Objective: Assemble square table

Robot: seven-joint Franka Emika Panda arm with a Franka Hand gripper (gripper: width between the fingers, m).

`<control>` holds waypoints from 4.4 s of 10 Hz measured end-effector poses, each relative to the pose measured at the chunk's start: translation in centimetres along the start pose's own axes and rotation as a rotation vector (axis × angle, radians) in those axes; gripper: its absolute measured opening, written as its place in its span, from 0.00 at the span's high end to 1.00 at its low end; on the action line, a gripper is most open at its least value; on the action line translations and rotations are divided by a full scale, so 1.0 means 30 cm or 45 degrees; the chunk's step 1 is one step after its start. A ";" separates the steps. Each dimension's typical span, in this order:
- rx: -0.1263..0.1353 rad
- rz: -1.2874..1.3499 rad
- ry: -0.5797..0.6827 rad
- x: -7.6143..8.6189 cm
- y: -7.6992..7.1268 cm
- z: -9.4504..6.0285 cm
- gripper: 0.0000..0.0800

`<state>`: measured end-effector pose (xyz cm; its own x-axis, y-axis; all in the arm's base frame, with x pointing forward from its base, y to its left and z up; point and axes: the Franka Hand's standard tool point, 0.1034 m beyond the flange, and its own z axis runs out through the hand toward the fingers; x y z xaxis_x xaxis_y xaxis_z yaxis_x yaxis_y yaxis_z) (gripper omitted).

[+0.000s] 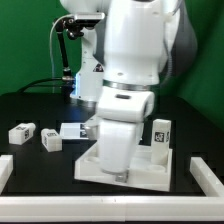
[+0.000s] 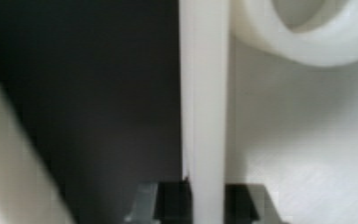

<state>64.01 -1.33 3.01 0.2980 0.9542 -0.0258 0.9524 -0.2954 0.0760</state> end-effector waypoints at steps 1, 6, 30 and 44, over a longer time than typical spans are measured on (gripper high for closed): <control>-0.023 -0.150 0.018 0.045 0.048 -0.005 0.93; -0.074 -0.457 0.029 0.191 0.073 -0.008 0.93; 0.047 -0.252 -0.017 0.234 0.054 -0.005 0.19; 0.073 0.431 -0.084 -0.233 0.027 -0.186 0.19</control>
Offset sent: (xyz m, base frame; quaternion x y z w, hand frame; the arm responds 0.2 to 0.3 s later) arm 0.0294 0.0580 -0.0045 -0.0404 0.0401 -0.1748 0.9830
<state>62.34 -7.97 8.81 0.5993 0.7972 -0.0735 0.8004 -0.5984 0.0353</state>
